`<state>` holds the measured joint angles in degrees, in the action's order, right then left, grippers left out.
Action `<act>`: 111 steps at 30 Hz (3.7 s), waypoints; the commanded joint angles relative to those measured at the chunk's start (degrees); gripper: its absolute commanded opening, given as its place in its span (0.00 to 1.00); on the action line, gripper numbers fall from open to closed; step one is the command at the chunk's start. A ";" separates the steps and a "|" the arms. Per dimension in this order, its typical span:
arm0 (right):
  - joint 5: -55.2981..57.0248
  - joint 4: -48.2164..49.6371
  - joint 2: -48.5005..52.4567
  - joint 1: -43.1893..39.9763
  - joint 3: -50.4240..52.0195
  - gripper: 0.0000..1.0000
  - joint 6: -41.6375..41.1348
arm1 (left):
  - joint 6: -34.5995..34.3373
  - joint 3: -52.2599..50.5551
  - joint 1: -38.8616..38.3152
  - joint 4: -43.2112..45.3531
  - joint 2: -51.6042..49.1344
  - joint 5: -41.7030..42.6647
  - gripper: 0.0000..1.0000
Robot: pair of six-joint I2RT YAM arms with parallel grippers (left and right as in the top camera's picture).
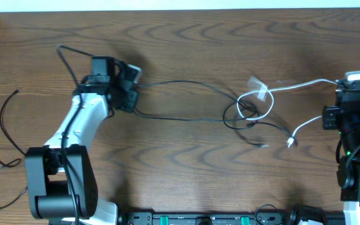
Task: Untangle cables
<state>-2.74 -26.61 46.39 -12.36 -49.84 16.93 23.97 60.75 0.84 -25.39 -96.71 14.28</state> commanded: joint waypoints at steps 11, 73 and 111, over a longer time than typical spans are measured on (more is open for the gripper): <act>2.64 0.68 4.11 -4.81 -0.57 0.01 -0.68 | -8.22 -0.63 15.32 1.18 0.15 -9.57 0.07; 0.63 39.87 20.39 -51.93 -0.57 0.01 -18.99 | -13.90 -0.63 31.63 12.41 0.02 -14.34 0.07; -13.97 26.69 23.82 -38.23 -0.57 0.01 -15.54 | -86.49 2.64 2.29 108.41 3.65 48.57 0.07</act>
<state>-22.94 0.23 68.69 -51.03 -49.82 0.67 -55.35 62.48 0.58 82.72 -94.04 61.67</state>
